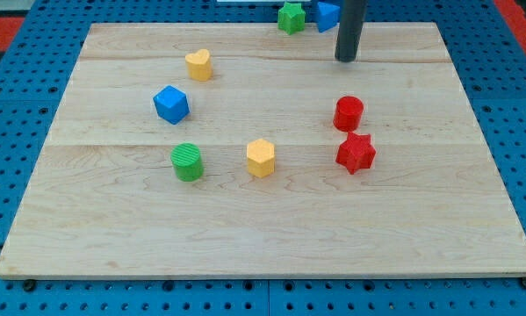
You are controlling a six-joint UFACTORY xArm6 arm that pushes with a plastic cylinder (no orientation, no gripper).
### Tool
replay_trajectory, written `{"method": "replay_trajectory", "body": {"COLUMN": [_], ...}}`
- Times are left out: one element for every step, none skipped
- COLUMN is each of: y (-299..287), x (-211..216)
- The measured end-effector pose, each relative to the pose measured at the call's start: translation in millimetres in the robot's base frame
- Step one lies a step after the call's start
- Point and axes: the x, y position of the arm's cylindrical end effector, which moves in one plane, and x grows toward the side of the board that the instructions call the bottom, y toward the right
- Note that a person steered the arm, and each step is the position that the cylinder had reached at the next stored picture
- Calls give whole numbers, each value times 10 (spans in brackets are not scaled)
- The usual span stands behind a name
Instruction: Point your arm to the right side of blue triangle
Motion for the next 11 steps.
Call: {"method": "replay_trajectory", "body": {"y": [-370,-923,-938,-938,-906,-816,-997,-1276,-1471,-1535,-1536], "x": [343,392,59,-359,-523,-699,-825,-890,-963,-963,-943]}}
